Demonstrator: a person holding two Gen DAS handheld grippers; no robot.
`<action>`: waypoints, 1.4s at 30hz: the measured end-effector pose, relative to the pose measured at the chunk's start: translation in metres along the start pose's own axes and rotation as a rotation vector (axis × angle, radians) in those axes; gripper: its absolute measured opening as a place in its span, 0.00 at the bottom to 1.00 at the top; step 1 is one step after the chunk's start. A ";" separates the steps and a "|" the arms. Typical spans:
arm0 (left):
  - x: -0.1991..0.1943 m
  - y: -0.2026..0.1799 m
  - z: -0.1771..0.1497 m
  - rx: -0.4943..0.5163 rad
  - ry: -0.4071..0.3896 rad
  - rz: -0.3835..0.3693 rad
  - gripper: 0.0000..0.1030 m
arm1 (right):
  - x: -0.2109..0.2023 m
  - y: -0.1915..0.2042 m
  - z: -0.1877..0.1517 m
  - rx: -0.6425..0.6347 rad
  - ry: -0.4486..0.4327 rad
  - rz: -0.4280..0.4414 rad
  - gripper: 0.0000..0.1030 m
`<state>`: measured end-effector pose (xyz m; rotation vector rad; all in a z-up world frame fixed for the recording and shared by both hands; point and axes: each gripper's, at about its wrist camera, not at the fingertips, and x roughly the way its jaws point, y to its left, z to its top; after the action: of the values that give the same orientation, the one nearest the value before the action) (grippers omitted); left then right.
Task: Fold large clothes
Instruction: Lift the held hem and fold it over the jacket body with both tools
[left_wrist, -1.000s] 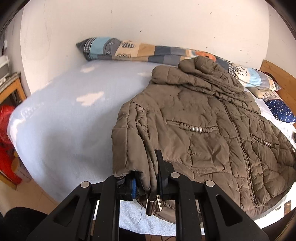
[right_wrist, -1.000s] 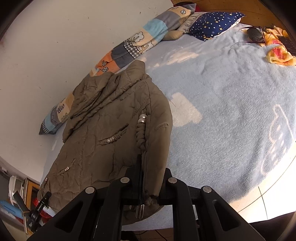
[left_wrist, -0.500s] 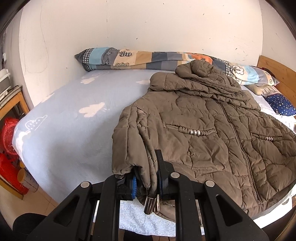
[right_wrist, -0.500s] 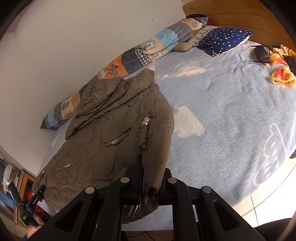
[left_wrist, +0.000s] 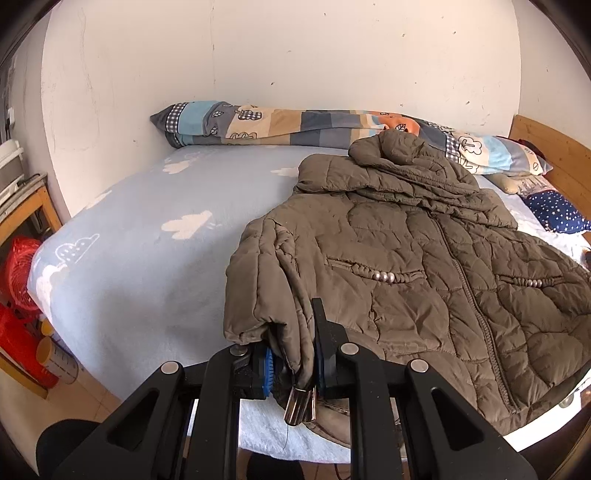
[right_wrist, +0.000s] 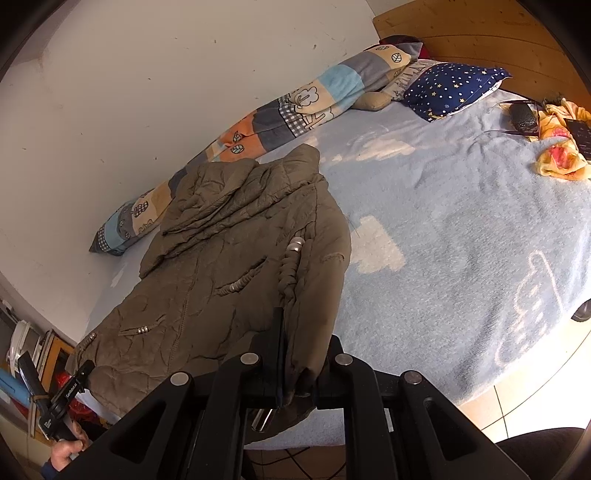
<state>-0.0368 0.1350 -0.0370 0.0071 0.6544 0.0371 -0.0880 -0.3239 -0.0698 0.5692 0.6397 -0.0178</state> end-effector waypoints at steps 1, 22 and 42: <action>-0.002 0.001 0.001 -0.004 0.000 -0.005 0.16 | -0.001 0.001 0.000 0.001 -0.002 0.002 0.10; -0.012 0.014 0.010 -0.010 -0.013 -0.031 0.16 | -0.025 -0.002 0.002 0.006 -0.012 0.039 0.10; -0.030 0.014 0.045 -0.018 -0.051 -0.035 0.16 | -0.040 0.019 0.027 -0.035 -0.048 0.081 0.10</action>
<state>-0.0336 0.1477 0.0166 -0.0212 0.6027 0.0091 -0.1018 -0.3274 -0.0196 0.5588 0.5690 0.0552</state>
